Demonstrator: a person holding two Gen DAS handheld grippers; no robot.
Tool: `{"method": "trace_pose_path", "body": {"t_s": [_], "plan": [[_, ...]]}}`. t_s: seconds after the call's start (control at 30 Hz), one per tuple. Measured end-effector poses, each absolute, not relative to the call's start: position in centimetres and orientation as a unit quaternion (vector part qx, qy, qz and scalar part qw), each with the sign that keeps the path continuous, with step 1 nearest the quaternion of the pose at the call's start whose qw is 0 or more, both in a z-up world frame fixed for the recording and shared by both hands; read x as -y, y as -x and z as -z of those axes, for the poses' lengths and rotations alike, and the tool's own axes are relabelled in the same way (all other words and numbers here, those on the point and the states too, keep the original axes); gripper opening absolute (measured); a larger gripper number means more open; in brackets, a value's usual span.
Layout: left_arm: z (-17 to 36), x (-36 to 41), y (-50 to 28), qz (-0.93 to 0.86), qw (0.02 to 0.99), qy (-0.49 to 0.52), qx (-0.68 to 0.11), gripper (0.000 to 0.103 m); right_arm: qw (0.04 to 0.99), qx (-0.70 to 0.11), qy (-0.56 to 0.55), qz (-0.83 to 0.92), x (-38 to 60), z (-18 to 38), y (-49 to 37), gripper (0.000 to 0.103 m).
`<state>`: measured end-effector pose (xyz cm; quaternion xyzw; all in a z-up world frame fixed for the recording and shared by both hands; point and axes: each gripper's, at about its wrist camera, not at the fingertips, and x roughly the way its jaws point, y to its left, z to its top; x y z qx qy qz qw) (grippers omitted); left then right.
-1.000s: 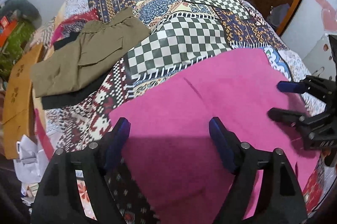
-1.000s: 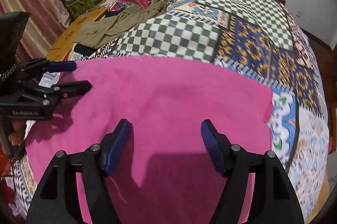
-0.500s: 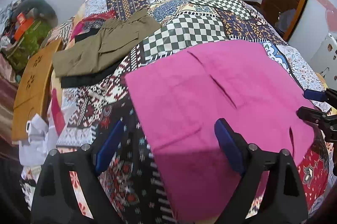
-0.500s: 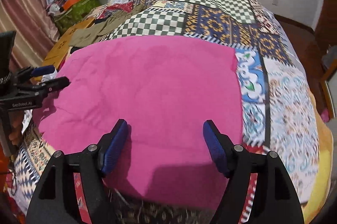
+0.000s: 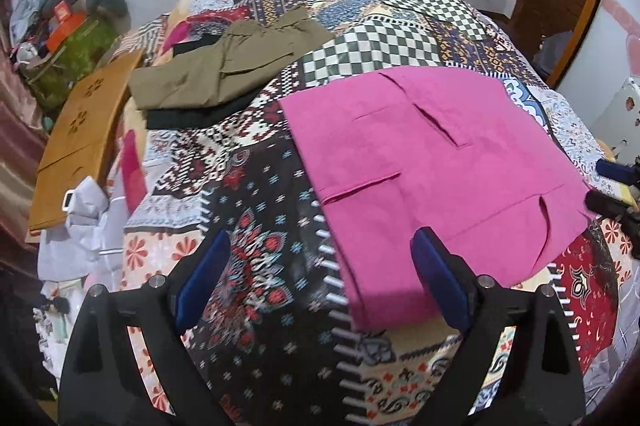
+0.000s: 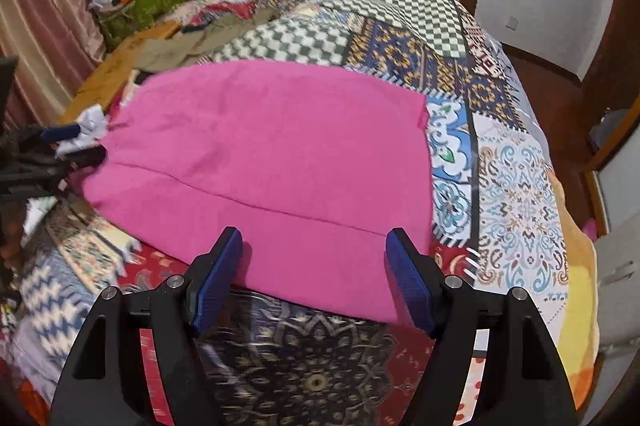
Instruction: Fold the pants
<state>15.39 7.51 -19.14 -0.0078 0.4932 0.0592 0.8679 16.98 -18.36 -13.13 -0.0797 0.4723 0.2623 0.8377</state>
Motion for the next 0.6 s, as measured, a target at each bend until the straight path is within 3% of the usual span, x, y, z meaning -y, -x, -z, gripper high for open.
{"method": "trace_pose_path", "body": {"t_s": [0.27, 0.6], "plan": [[16.8, -9.3, -14.0, -0.064, 0.866, 0.112, -0.483, 0.093, 0.852, -0.431, 0.046, -0.294, 15.7, 10.3, -16.5, 0.071], [17.8, -8.8, -12.2, 0.011, 0.831, 0.225, -0.508, 0.093, 0.824, -0.459, 0.095, -0.318, 11.8, 13.6, -16.4, 0.071]]}}
